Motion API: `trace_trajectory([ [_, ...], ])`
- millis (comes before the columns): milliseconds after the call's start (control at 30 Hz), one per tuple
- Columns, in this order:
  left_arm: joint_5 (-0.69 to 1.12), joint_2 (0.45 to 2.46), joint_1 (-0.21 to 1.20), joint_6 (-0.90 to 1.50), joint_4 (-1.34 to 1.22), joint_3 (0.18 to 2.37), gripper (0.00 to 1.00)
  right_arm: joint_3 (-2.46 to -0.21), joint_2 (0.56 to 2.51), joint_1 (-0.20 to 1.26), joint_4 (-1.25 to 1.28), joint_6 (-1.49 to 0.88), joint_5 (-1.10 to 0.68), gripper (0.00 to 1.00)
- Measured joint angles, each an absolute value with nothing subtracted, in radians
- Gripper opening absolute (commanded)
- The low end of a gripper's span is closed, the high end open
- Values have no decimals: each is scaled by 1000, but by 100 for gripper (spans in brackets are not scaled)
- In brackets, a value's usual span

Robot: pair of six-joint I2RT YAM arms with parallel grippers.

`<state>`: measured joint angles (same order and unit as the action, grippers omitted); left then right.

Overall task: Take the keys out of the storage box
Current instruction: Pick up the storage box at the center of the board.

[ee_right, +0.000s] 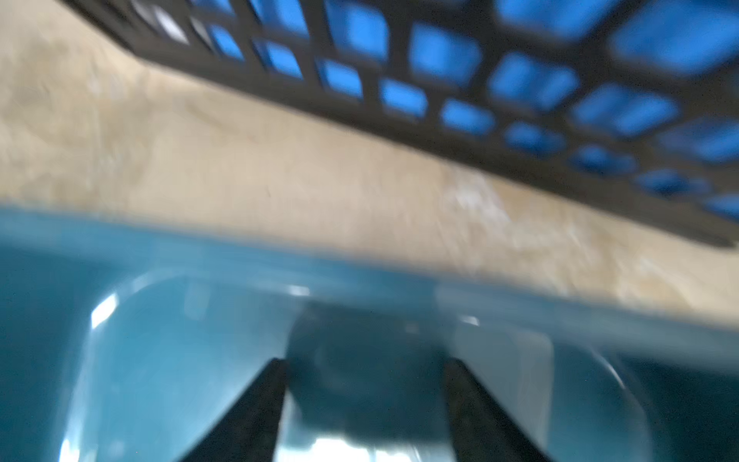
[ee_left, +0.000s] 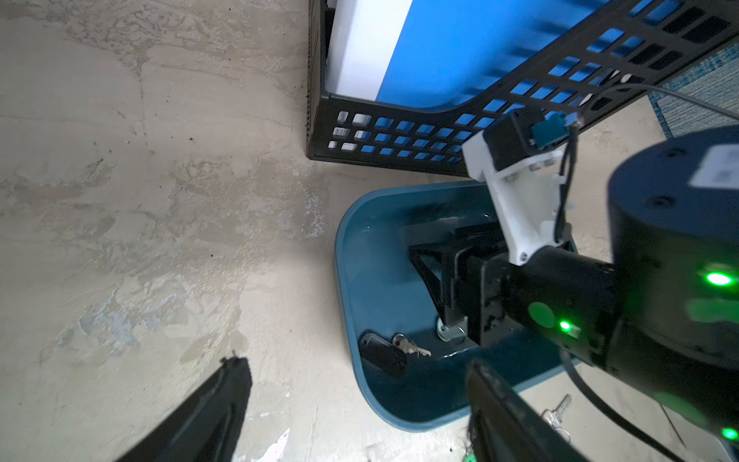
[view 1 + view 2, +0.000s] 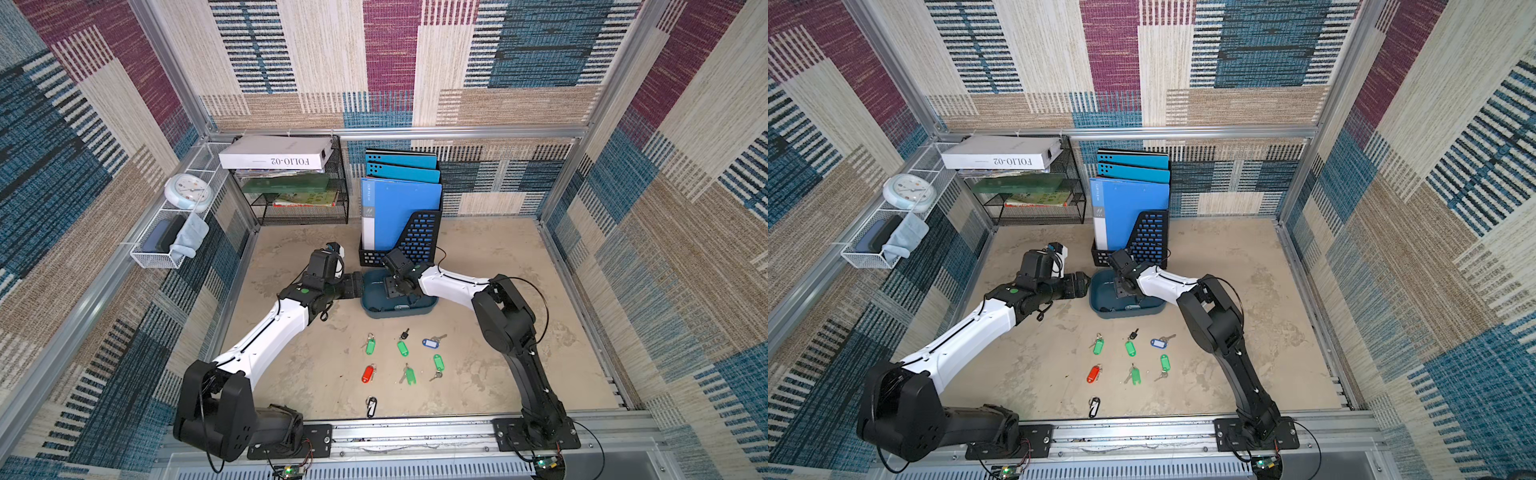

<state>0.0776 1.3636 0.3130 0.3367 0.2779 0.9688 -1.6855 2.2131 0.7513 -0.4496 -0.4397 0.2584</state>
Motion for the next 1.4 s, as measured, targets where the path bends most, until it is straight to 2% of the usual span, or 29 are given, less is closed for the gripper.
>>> trace_trajectory([
  [133,46,1396,312,382,282,966,88,-1663,2104,750,-495,-398,209,89],
  [367,88,1594,310,522,349,1010,78,-1402,1860,725,-493,-389,180,92],
  [500,133,1672,332,551,377,1050,76,-1307,1806,721,-445,-400,183,92],
  [600,157,1682,351,563,390,1070,65,-1275,1802,724,-406,-407,170,93],
  [700,152,1707,350,561,410,1104,43,-1259,1800,726,-374,-411,159,93],
  [800,153,1720,353,546,422,1130,27,-1245,1800,730,-355,-411,158,94],
  [1000,151,1724,361,513,424,1154,3,-1250,1824,733,-346,-410,155,94],
  [1400,163,1600,366,481,276,1041,2,-1247,1846,733,-325,-411,147,95],
])
